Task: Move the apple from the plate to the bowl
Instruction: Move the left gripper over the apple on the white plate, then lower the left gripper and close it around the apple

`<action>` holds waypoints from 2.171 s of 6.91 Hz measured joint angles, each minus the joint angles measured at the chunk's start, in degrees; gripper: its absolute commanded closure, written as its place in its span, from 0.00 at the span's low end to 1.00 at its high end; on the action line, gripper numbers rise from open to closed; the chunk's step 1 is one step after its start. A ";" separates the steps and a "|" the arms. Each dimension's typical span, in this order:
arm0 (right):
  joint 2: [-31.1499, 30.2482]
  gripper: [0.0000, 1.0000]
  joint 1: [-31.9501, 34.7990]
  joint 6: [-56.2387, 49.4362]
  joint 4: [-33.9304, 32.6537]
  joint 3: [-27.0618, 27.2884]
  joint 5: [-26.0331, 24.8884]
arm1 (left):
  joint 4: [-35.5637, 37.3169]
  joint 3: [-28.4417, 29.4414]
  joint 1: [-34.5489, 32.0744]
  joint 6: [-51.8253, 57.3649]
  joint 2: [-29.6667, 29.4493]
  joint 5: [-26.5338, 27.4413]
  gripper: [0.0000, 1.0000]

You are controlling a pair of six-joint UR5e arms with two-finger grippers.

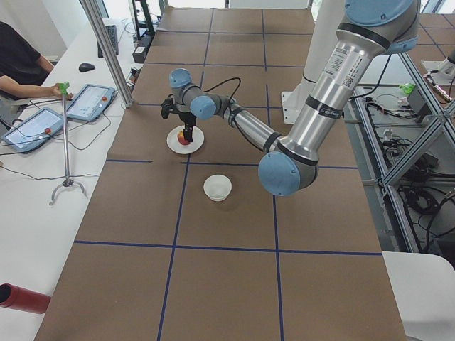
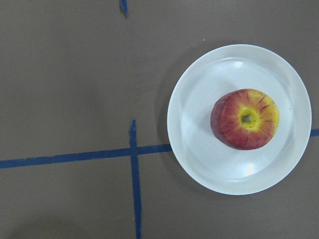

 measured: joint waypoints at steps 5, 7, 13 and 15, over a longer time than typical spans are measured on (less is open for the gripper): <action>0.00 0.00 0.00 0.00 0.00 0.00 0.00 | -8.14 15.19 2.11 -5.81 -8.39 1.70 0.00; 0.00 0.00 0.00 0.00 0.00 0.00 0.00 | -9.55 17.27 3.04 -6.76 -9.61 1.87 0.00; 0.00 0.00 0.00 0.00 0.00 0.00 0.00 | -16.02 22.26 5.38 -7.78 -9.75 3.29 0.01; 0.00 0.00 0.00 0.00 0.00 0.00 0.00 | -16.89 22.74 5.66 -7.77 -9.72 3.30 1.00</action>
